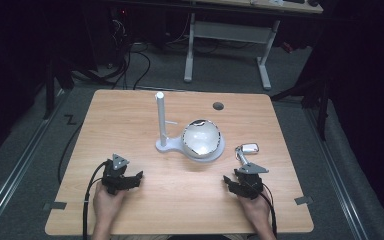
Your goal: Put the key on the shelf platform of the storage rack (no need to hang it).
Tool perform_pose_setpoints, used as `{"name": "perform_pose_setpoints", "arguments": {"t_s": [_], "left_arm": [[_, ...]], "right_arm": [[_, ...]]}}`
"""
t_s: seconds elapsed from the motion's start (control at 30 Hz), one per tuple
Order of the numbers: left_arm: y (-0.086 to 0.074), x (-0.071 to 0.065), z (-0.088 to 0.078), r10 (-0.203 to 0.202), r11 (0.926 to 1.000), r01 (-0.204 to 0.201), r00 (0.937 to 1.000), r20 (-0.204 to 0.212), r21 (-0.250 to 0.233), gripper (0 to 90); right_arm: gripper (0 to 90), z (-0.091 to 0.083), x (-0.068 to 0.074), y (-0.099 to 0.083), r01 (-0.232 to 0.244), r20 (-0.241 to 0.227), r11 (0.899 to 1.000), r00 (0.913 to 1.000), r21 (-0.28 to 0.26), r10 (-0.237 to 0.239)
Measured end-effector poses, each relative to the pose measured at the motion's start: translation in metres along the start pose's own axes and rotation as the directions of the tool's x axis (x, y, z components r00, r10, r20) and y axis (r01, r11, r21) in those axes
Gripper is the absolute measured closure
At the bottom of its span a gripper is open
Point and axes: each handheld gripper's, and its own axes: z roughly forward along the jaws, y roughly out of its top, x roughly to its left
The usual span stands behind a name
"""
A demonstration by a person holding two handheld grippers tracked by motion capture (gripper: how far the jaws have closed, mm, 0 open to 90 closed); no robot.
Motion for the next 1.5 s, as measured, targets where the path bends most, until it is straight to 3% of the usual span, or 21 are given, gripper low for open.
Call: {"name": "perform_pose_setpoints", "arguments": {"t_s": [1.3,1.5], "left_arm": [[0.0002,0.0003,0.0001,0.005,1.0000,-0.005,1.0000,0.004,0.001,20.2],[0.0003,0.0004,0.0002,0.006,1.0000,-0.006,1.0000,0.005,0.001,20.1]], "right_arm": [[38.5,-0.0006,0.0030,-0.0007,0.009,-0.014,1.000,0.9999,0.007,-0.009],[41.7,-0.0025,0.0018,-0.0006,-0.031,-0.036,0.999,0.9988,0.009,0.032]]}}
